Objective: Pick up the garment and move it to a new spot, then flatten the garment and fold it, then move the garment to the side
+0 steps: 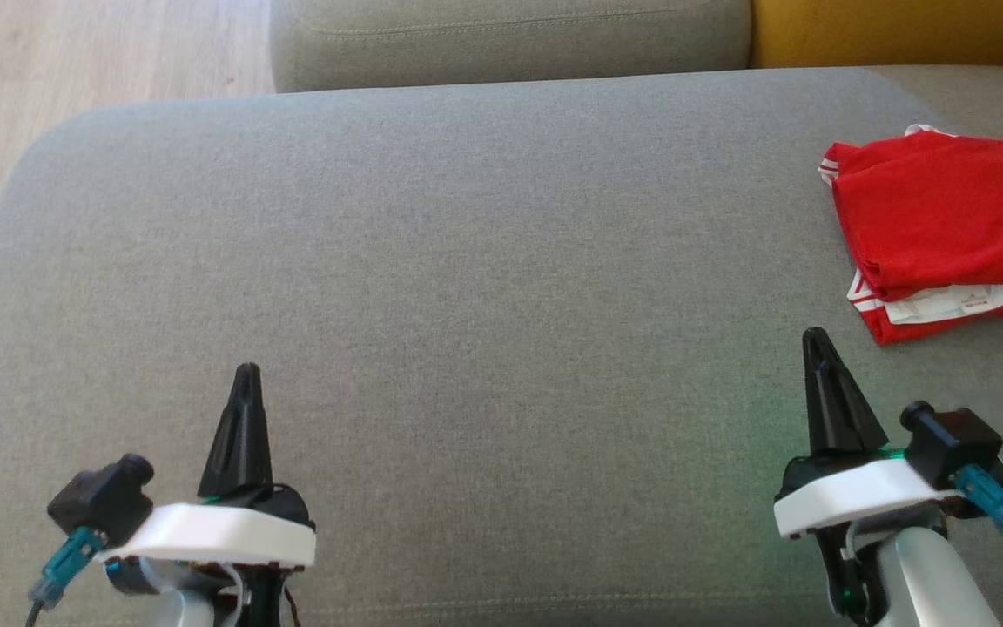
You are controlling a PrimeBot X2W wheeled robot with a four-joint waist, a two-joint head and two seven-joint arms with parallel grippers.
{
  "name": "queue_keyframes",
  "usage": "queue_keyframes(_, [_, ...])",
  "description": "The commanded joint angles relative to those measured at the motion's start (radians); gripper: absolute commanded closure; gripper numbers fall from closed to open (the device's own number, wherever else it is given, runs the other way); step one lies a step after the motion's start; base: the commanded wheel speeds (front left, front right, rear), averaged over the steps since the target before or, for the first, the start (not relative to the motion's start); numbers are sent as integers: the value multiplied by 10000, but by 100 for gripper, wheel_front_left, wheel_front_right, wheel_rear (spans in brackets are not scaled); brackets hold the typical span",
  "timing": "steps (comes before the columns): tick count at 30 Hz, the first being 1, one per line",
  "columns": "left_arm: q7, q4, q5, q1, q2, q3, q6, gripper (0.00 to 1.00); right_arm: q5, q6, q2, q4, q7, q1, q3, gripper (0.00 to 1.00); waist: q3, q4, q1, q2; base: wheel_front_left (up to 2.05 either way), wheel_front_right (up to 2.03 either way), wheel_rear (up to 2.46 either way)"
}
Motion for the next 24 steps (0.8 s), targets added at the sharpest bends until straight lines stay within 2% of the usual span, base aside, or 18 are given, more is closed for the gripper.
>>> queue_keyframes(1, [62,-253,-194,-470,80,110,-70,100,278,-3,-89,-346,51,-421,-32,100,-4,-1,0,0,0,0,0])
queue_keyframes(24, [613,175,-2440,-676,207,442,-337,100,3278,-4,-180,-368,616,-376,-232,100,-118,-30,0,0,0,0,0])
